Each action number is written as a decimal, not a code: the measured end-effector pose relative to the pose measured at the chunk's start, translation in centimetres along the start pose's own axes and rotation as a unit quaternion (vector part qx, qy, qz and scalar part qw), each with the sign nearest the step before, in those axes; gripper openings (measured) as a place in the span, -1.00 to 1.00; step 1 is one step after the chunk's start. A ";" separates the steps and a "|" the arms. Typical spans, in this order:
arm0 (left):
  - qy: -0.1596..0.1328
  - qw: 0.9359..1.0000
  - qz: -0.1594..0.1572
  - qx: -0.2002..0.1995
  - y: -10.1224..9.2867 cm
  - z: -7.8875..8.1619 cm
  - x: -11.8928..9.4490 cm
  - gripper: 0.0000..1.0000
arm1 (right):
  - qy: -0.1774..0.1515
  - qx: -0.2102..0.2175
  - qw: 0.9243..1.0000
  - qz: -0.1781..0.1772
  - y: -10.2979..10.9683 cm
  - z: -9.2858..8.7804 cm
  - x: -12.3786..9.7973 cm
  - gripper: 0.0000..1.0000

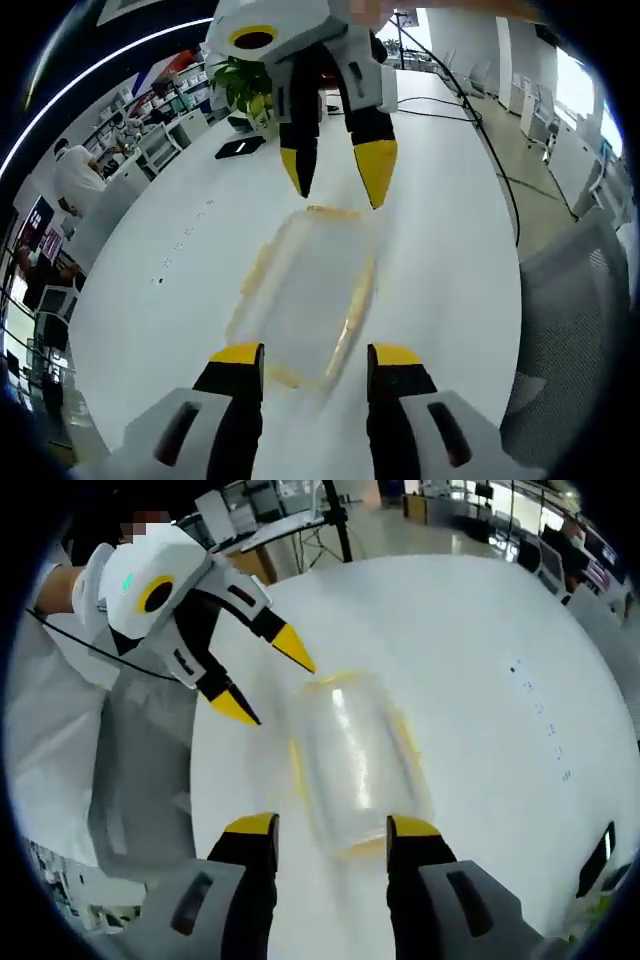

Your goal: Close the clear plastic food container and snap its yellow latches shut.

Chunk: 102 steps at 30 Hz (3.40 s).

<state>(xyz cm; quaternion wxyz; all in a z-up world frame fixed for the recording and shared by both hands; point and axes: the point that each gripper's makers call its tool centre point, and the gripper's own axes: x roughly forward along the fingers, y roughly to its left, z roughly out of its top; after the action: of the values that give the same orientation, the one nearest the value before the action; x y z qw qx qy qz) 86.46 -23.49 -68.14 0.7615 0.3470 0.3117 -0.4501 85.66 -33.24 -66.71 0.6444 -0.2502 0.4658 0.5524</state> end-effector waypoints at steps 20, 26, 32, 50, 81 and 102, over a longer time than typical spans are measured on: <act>-0.067 0.987 0.093 -0.115 2.7 -0.6 -0.7 -0.32 | -0.100 0.034 0.984 -0.144 -1.5 -1.4 1.1 0.02; -0.075 0.982 0.109 -0.132 2.1 -1.5 -0.1 -0.32 | -0.160 0.082 0.963 -0.201 -2.2 -1.6 1.3 0.04; -0.105 0.972 0.142 -0.158 2.3 -1.8 -0.1 -0.33 | -0.206 0.123 0.942 -0.235 -2.3 -2.3 1.8 0.02; -0.130 0.951 0.159 -0.231 0.9 -4.1 1.1 -0.33 | -0.237 0.170 0.916 -0.277 -2.1 -4.2 4.6 0.03; -0.139 0.954 0.133 -0.229 0.1 -4.6 3.5 -0.47 | -0.253 0.178 0.907 -0.287 -3.1 -4.4 6.9 -0.26; -0.130 0.951 0.157 -0.231 3.6 -7.5 2.6 -0.46 | -0.257 0.167 0.910 -0.281 -3.8 -0.5 8.3 -0.33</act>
<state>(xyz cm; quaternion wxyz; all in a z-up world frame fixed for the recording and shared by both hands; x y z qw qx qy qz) 89.57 -17.34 -73.55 0.9158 0.1447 0.2470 -0.2816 88.76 -30.65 -74.96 0.9025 -0.1093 0.2801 0.3083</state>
